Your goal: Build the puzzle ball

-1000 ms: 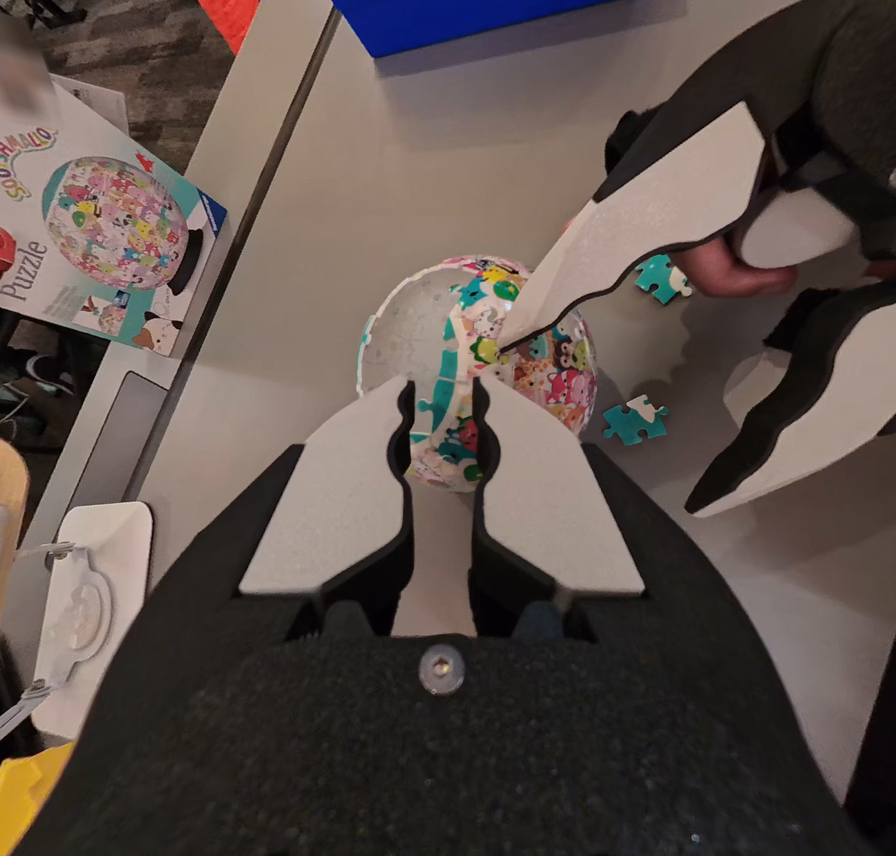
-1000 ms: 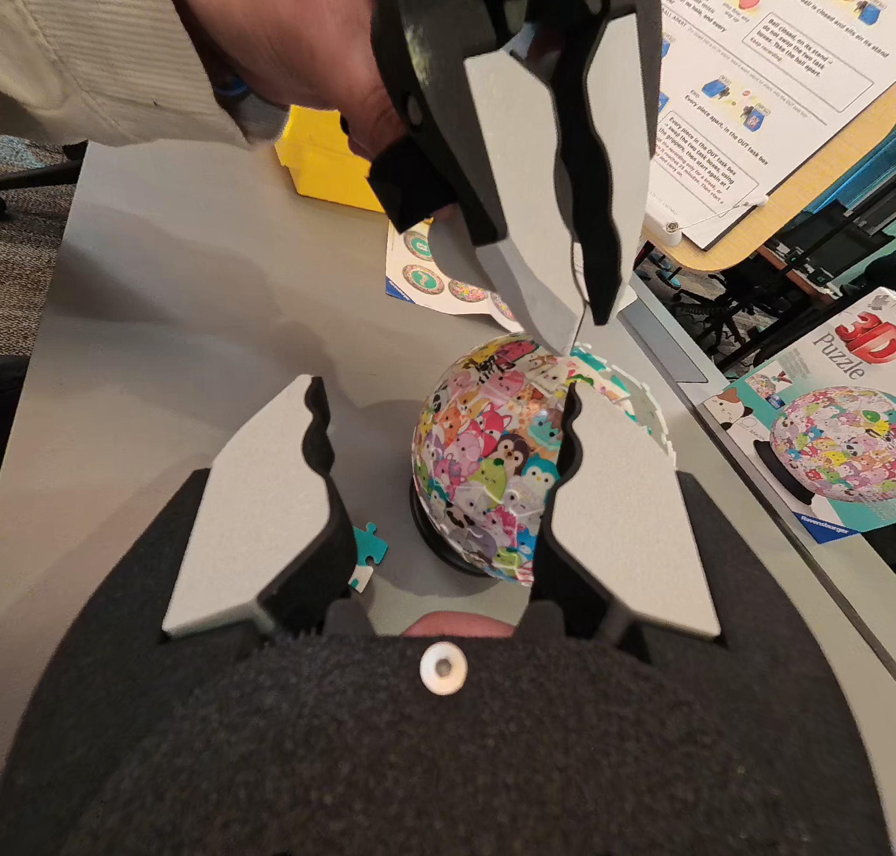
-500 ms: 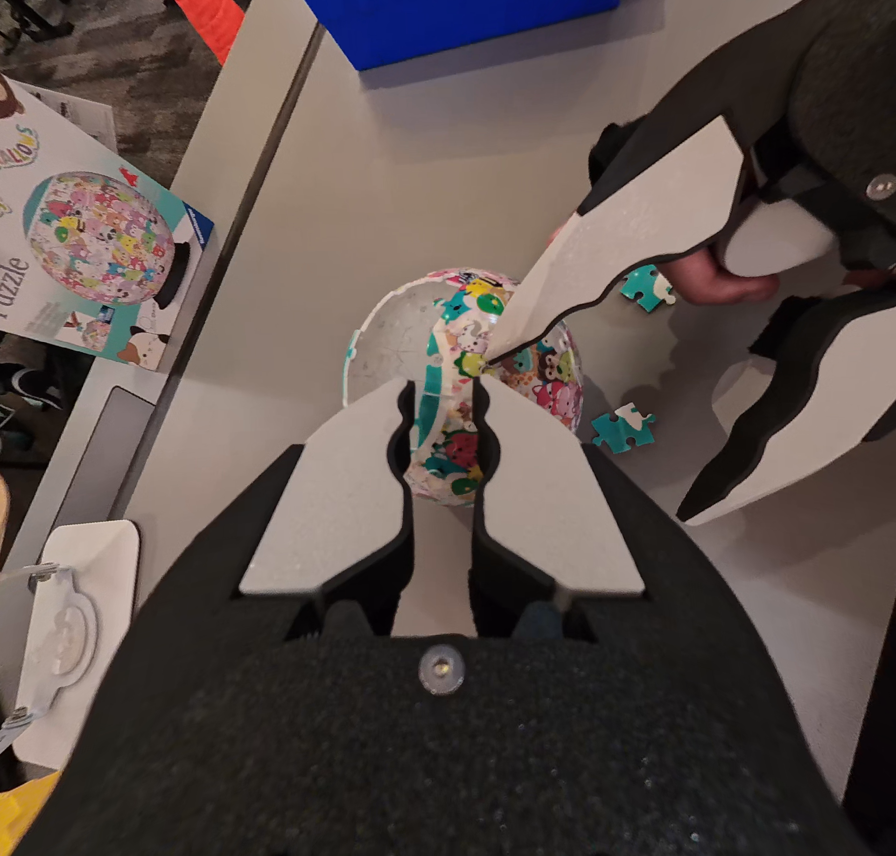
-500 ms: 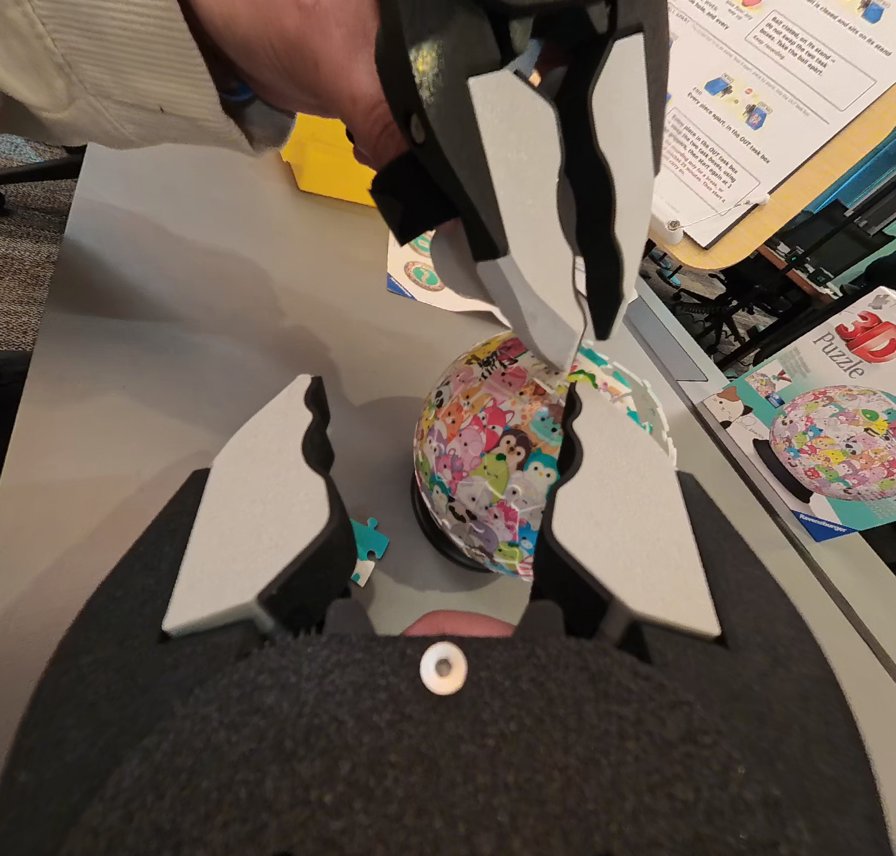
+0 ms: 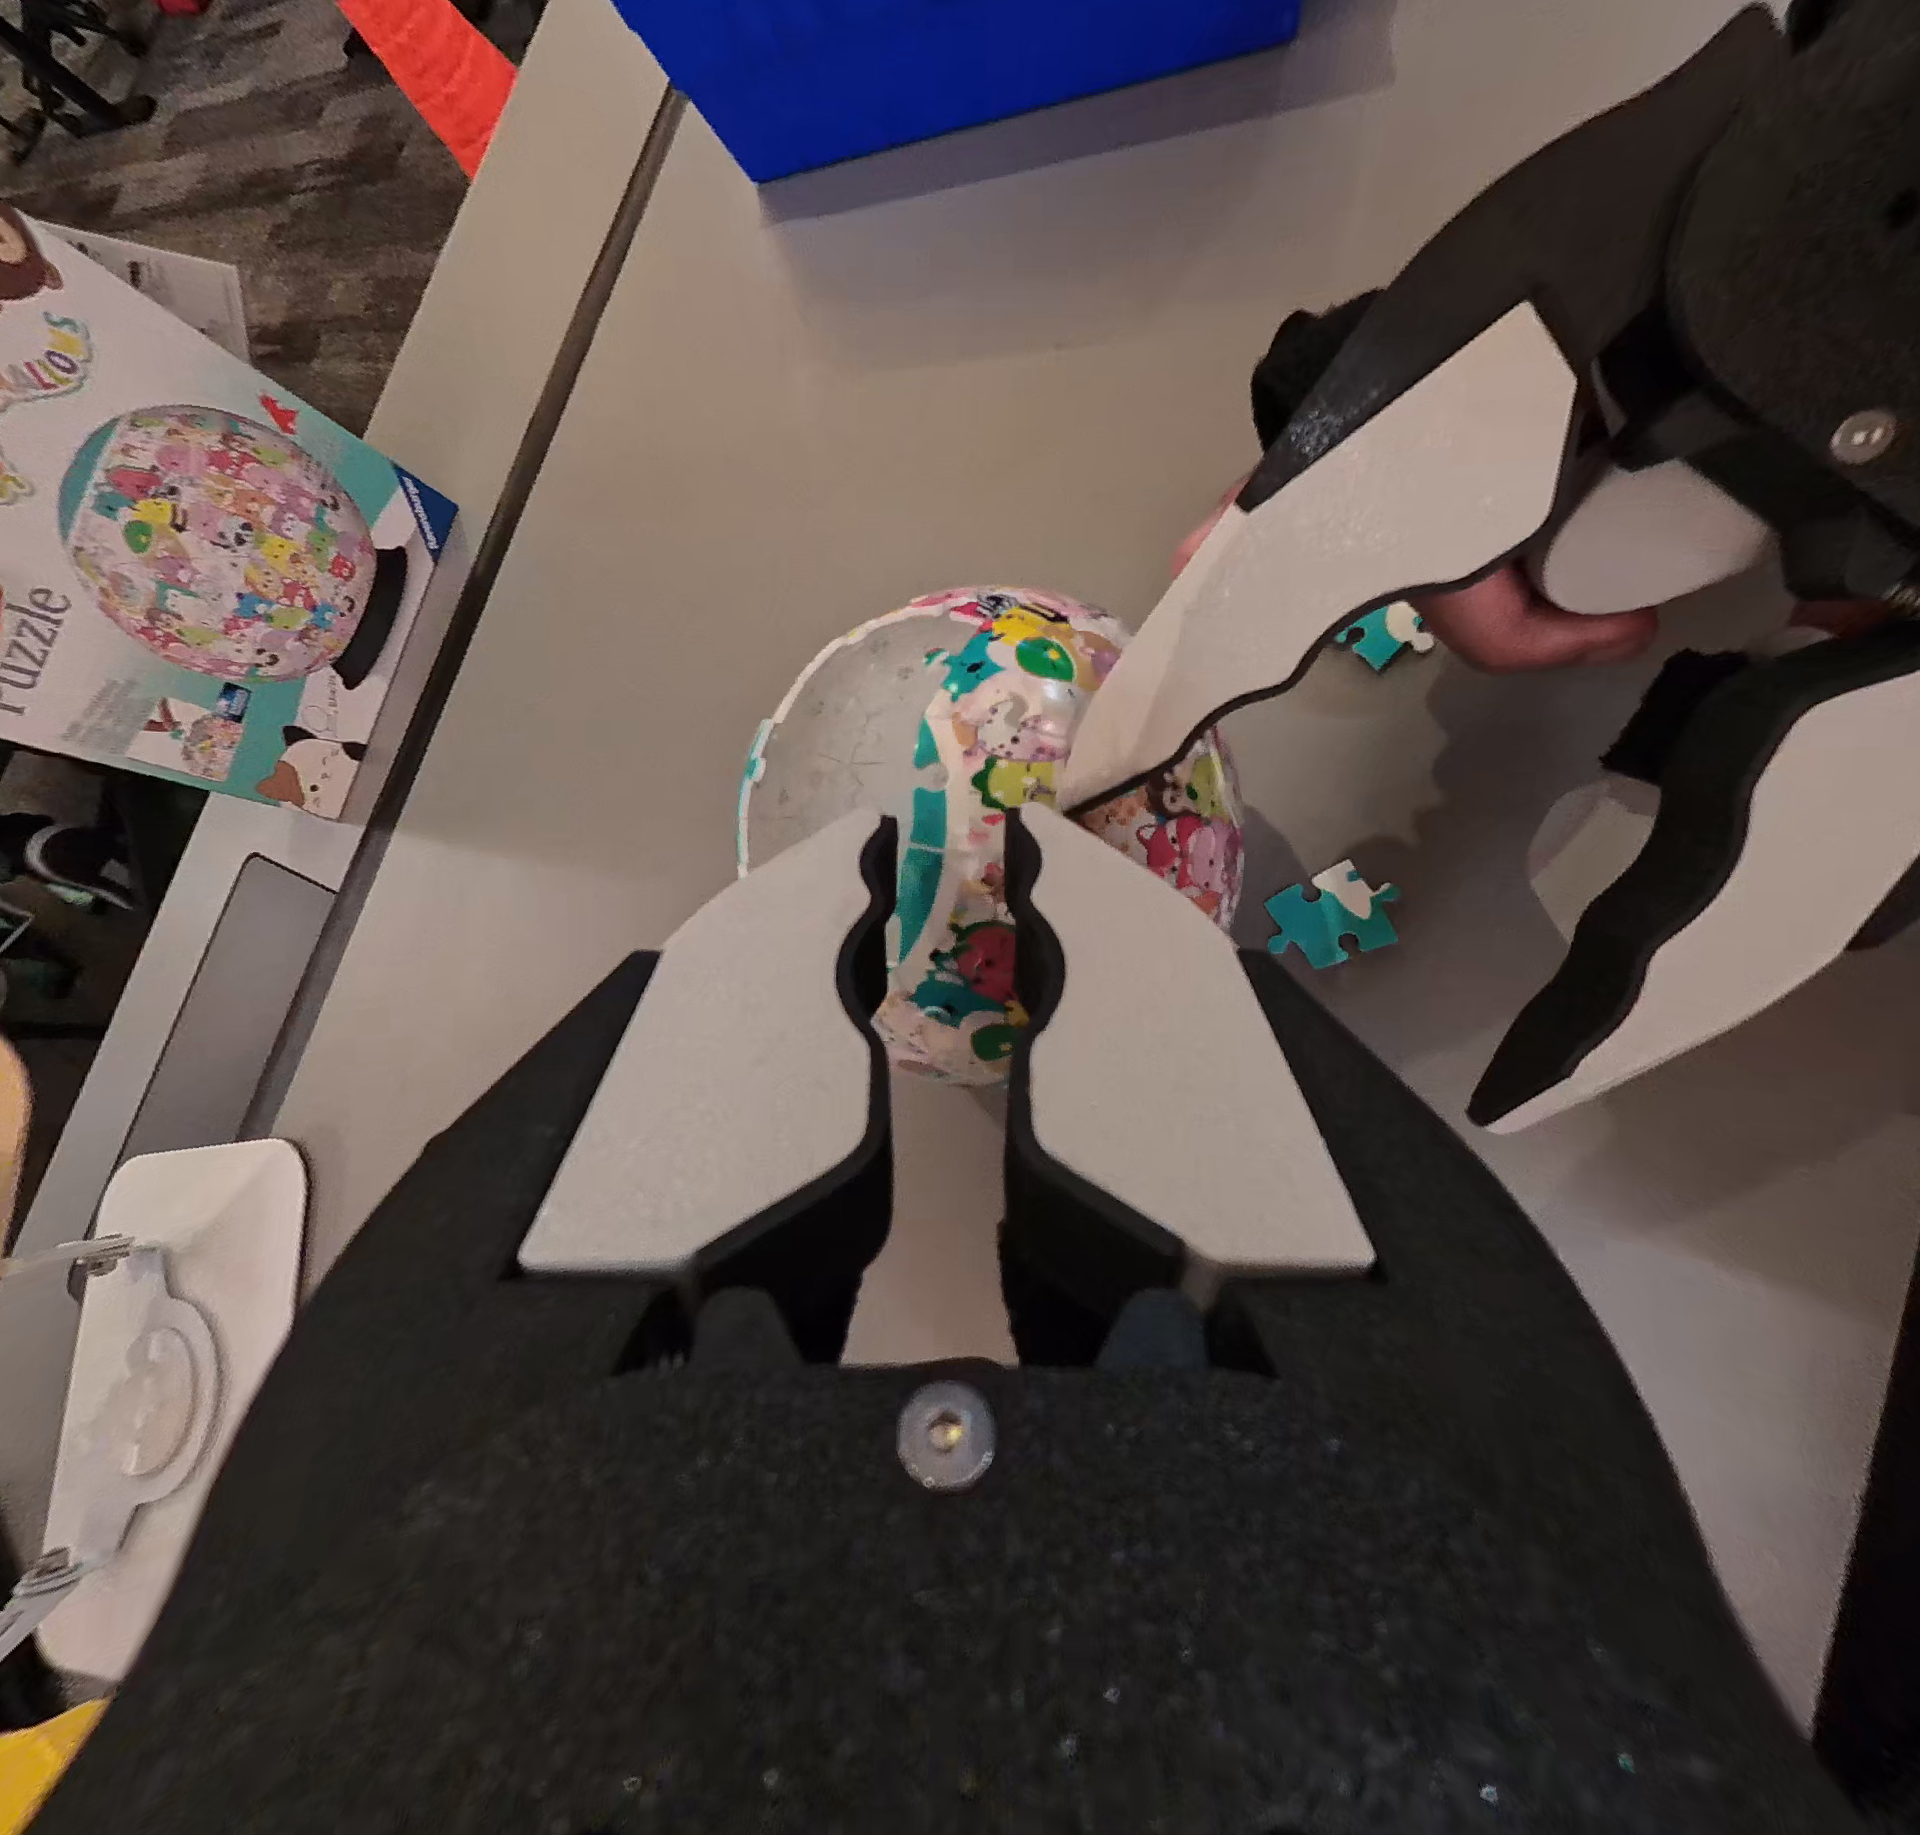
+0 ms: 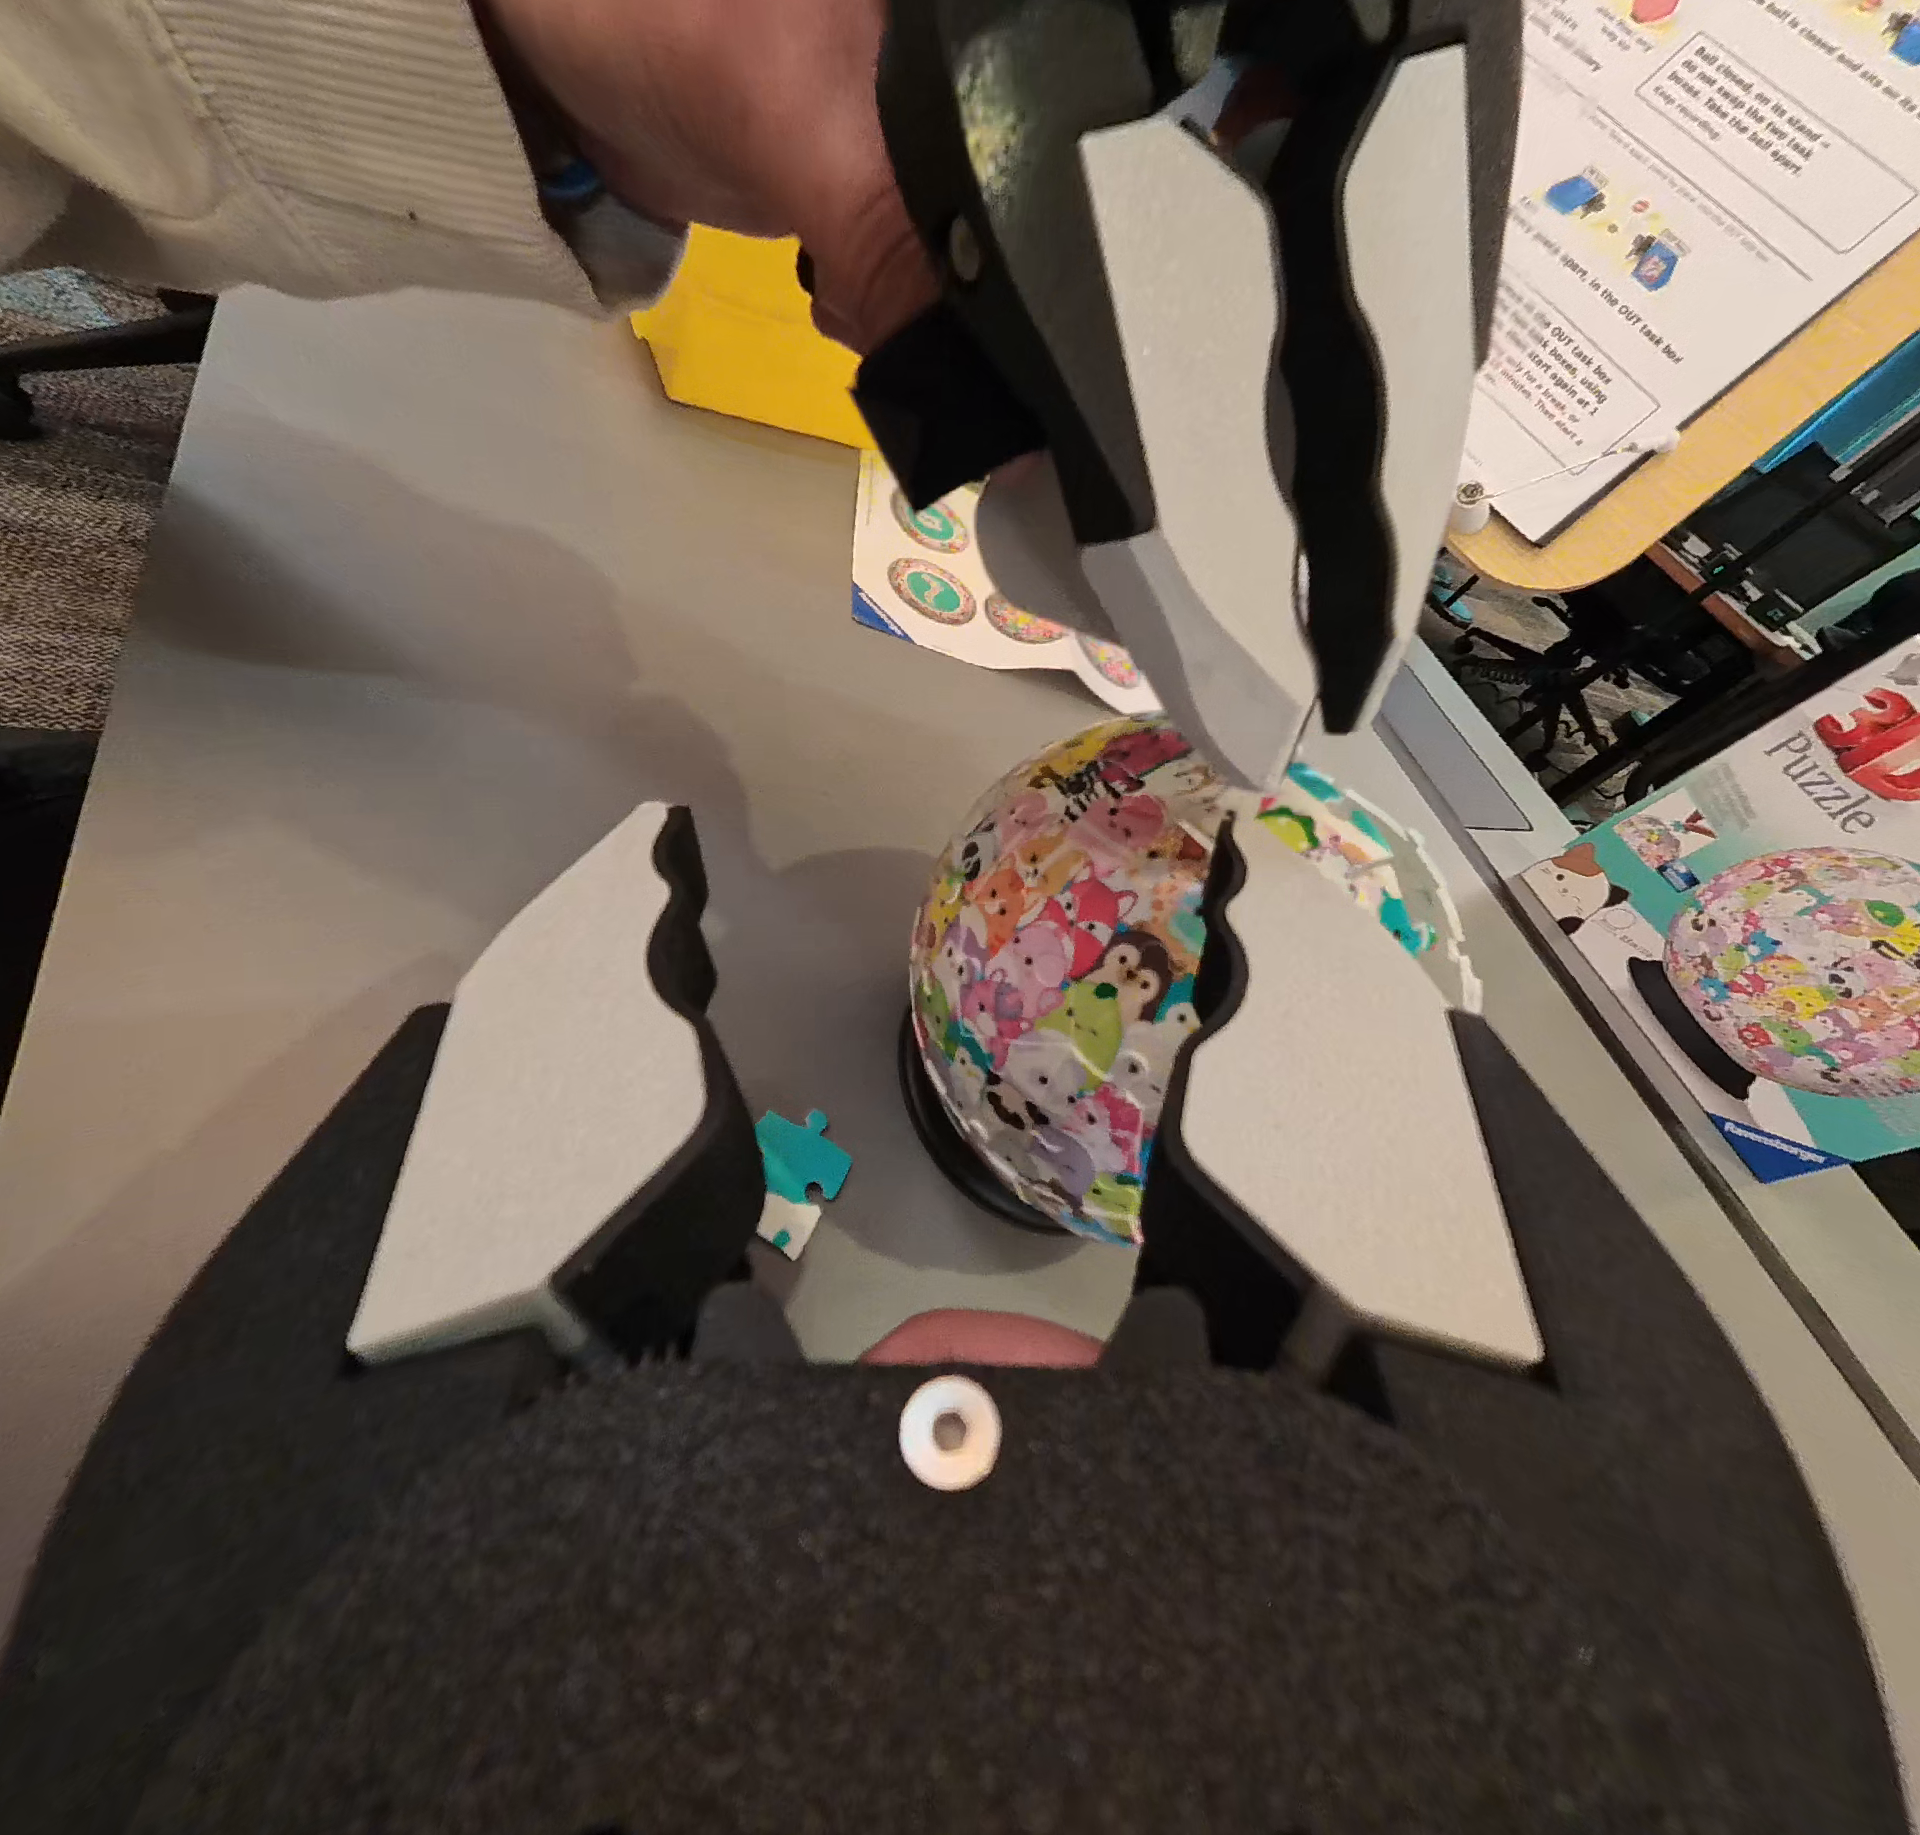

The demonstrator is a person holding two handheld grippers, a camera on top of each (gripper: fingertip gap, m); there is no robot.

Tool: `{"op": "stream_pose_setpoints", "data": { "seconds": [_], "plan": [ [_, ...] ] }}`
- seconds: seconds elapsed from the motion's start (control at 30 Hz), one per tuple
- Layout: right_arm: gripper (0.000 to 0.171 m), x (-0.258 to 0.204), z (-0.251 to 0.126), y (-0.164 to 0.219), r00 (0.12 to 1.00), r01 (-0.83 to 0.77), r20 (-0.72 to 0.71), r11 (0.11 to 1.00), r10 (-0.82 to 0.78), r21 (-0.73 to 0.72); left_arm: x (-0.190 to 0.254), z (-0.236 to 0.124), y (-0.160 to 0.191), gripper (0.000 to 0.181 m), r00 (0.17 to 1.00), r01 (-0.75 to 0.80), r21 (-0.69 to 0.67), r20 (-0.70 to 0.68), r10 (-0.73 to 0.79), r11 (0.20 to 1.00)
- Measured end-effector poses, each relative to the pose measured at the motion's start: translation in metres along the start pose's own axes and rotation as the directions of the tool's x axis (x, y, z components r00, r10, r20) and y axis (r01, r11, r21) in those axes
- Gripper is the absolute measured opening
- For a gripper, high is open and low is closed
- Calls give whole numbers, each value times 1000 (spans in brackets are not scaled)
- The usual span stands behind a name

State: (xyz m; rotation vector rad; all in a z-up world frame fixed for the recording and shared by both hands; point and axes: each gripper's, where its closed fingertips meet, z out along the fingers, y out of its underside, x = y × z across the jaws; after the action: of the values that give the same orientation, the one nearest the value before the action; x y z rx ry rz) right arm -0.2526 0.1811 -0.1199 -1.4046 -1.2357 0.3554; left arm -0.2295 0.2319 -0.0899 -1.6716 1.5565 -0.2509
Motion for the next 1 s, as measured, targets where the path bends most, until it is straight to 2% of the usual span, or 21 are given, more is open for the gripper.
{"op": "stream_pose_setpoints", "data": {
  "seconds": [0.1,0.17,0.33,0.43,0.53,0.6,0.7,0.8,1.0],
  "plan": [
    [91,-1,2,-2,1000,12,-3,1000,-12,-1,0,-9,3,21,999,41,15,-13,-41,999],
    [91,-1,3,-6,1000,12,-7,1000,-12,7,-6,-19,11,20,993,119,31,14,-120,992],
    [91,2,11,-1,999,14,-41,999,-15,-33,0,-38,62,22,922,379,88,52,-384,921],
    [91,-3,8,-3,999,32,-37,999,-33,-18,14,-41,97,22,868,485,100,66,-492,869],
    [91,0,7,-1,996,55,-66,998,-57,-38,29,-43,113,22,818,564,133,48,-574,815],
    [90,4,7,-5,995,41,-87,999,-42,-16,36,-41,116,22,803,585,138,38,-595,799],
    [89,5,7,-10,995,28,-91,1000,-27,8,42,-37,115,22,819,563,124,42,-572,817],
    [89,5,10,0,995,31,-92,999,-34,-34,46,-33,109,22,835,542,122,30,-549,831],
    [88,6,9,0,995,24,-99,999,-27,-32,51,-31,107,22,844,532,113,17,-536,839]
  ]
}}
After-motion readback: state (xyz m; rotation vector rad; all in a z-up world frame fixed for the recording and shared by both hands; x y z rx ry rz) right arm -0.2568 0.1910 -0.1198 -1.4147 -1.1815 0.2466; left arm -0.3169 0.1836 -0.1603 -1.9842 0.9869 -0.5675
